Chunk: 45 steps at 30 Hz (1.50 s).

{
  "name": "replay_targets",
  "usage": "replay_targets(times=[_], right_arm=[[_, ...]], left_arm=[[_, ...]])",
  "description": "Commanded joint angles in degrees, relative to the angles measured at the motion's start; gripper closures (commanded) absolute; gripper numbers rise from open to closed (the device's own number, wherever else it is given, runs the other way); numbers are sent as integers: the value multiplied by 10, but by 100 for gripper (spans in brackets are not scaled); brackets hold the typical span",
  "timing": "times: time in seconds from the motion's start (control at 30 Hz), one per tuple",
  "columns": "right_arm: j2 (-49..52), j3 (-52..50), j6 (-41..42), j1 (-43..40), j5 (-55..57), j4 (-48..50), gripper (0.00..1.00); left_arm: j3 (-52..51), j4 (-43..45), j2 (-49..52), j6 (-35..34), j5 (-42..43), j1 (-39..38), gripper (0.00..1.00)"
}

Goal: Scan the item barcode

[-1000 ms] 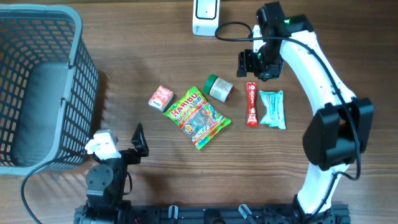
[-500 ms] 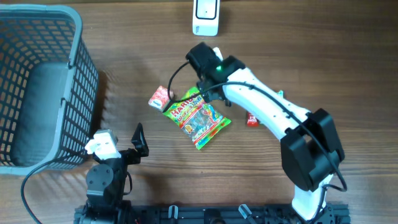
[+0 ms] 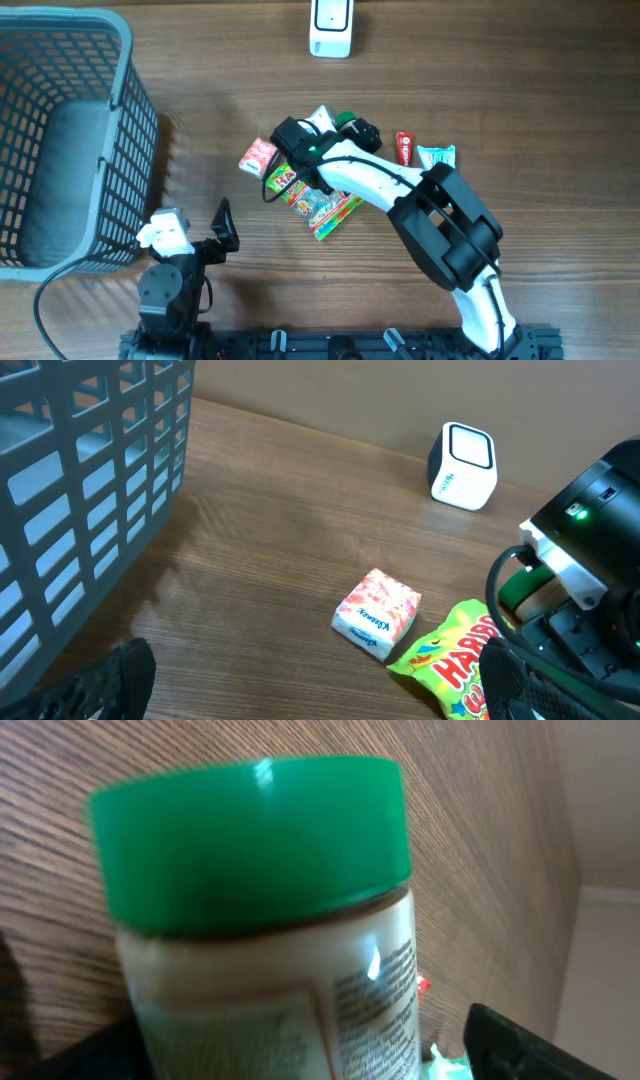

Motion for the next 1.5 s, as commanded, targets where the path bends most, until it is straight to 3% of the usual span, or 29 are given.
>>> replay_targets(times=[0.0,0.13,0.23,0.27,0.33,0.4,0.47,0.53,0.6,0.7,0.83,0.93,1.0,1.07,1.1,1.17,1.2,1.23,1.27,1.33,1.4,1.47], right_arm=[[24,-7,32,-10,27,8,14],[24,-7,43,-24,114,23,27],[24,-7,44,-53,105,26,50],[23,-7,44,-61,88,26,51],[23,-1,33,-72,77,36,35],[21,14,-39,-72,39,56,5],[5,39,-25,-70,-26,38,0],[-44,101,56,-73,-196,-66,0],[-79,120,146,-80,-305,-103,0],[-102,119,456,-85,-315,-129,0],[-101,115,732,-73,-385,-131,0],[-101,115,825,-64,-395,-136,0],[-101,115,823,-64,-398,-147,0],[-101,115,736,-64,-417,-149,2],[-100,115,695,-61,-422,-141,12],[-99,115,611,-62,-415,-113,14],[-99,115,528,-65,-432,-78,1],[-99,115,412,-69,-459,-40,0],[-99,116,222,-79,-514,-14,0],[-100,124,28,-102,-552,-61,0],[-100,124,-103,-129,-515,-107,0],[-103,124,-127,-157,-485,-114,0]], left_arm=[[-5,2,-2,-7,-3,-4,0],[-5,2,-2,-7,-3,-4,0],[-5,2,-2,-7,-3,-4,0],[-5,2,-2,-7,-3,-4,0],[-5,2,-2,-7,-3,-4,0],[-5,2,-2,-7,-3,-4,0],[-5,2,-2,-7,-3,-4,0],[-5,2,-2,-7,-3,-4,0],[-5,2,-2,-7,-3,-4,0],[-5,2,-2,-7,-3,-4,0],[-5,2,-2,-7,-3,-4,0],[-5,2,-2,-7,-3,-4,0],[-5,2,-2,-7,-3,-4,0],[-5,2,-2,-7,-3,-4,0],[-5,2,-2,-7,-3,-4,0],[-5,2,-2,-7,-3,-4,0],[-5,2,-2,-7,-3,-4,0],[-5,2,-2,-7,-3,-4,0],[-5,2,-2,-7,-3,-4,0],[-5,2,-2,-7,-3,-4,0],[-5,2,-2,-7,-3,-4,0],[-5,2,-2,-7,-3,-4,0]])
